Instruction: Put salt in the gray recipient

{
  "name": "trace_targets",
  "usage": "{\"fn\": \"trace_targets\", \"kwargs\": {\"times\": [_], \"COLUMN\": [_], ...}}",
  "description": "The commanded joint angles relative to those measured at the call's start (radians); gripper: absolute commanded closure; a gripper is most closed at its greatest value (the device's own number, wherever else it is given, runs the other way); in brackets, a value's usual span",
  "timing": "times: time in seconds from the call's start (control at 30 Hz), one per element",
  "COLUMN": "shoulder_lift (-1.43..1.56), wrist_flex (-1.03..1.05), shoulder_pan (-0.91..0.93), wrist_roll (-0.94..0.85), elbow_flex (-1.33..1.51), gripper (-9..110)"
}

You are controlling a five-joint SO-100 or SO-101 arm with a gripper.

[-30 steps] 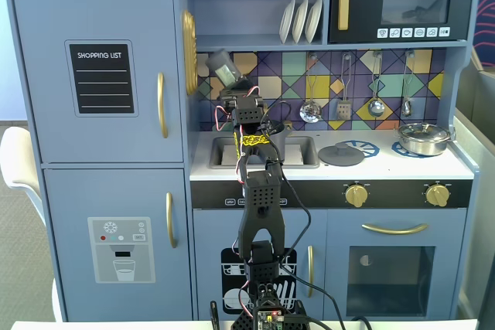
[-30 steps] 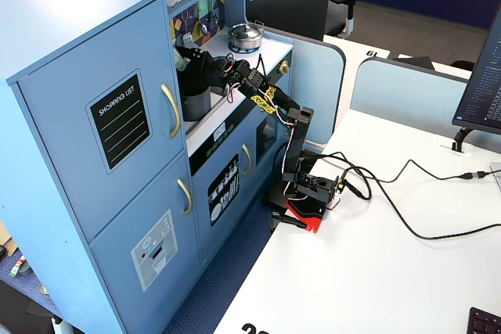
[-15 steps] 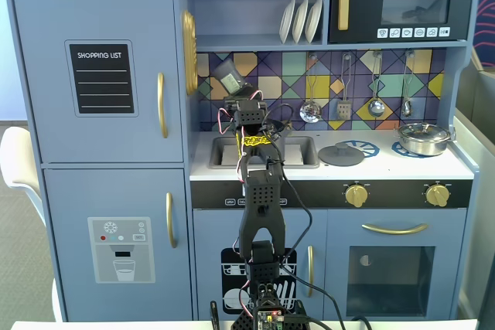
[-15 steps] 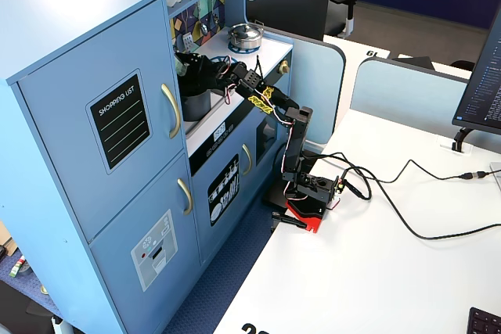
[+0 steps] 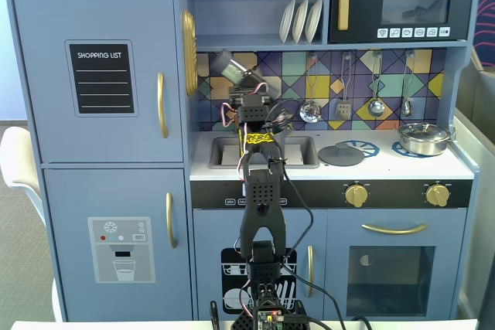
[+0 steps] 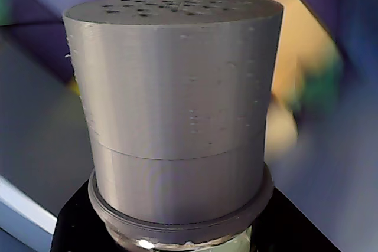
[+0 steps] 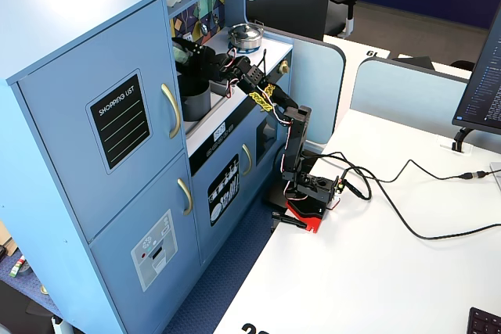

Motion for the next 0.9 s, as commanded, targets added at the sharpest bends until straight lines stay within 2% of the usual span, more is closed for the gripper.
{"fn": "trace_targets", "kwargs": {"times": [0.0,0.43,0.77,0.87], "shoulder_lift": [0.060,0.055,0.155,0.176], "wrist_flex": [0.002,-0.012,-0.379,-0.502], "shoulder_pan": [0.137,0.603,0.841,0.867], "wrist_roll": [-0.224,-1.074,-1.944,-2.097], "elbow_flex": [-0.006,-0.002,0.322,0.428], "gripper": [101,101,101,101]}}
